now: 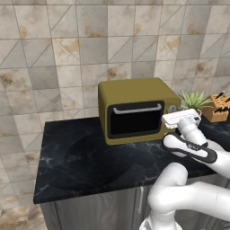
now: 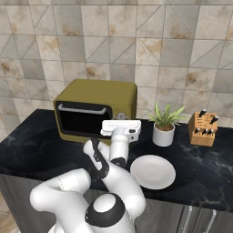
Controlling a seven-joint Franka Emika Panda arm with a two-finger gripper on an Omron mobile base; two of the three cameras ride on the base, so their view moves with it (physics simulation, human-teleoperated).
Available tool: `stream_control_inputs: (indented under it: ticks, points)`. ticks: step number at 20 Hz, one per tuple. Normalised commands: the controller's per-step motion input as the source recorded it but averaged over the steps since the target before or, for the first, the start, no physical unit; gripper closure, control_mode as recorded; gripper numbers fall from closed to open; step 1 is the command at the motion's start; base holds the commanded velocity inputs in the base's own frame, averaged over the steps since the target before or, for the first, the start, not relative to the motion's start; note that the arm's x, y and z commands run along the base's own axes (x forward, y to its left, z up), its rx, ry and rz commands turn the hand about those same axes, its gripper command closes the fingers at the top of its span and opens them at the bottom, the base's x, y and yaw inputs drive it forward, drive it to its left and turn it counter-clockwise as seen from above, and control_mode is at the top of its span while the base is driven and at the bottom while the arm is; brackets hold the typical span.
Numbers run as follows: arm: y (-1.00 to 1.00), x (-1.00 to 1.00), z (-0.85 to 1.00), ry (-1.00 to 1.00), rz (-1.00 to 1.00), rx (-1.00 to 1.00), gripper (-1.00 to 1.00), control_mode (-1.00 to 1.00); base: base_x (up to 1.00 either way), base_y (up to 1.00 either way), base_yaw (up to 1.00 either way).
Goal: Pull the toaster oven rack outwards. Pick up the baguette from the plate and place it on the toaster oven rack. Close the toaster oven door fully and set the temperature to the lowest setting.
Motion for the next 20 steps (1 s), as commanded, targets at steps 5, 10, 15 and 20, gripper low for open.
stream_control_inputs:
  ticks: [5, 10, 15, 20]
  points:
    - [0.09, 0.23, 0.00, 0.00, 0.01, -0.15, 1.00, -1.00, 0.00, 0.00, 0.00]
    - [0.04, 0.19, 0.00, 0.00, 0.07, -0.30, 1.00, -1.00, 0.00, 0.00, 0.00]
    - [0.00, 0.14, 0.00, 0.00, 0.16, -0.42, 1.00, -1.00, 0.00, 0.00, 0.00]
    - [0.00, 0.08, 0.00, 0.00, 0.21, -0.52, 1.00, -1.00, 0.00, 0.00, 0.00]
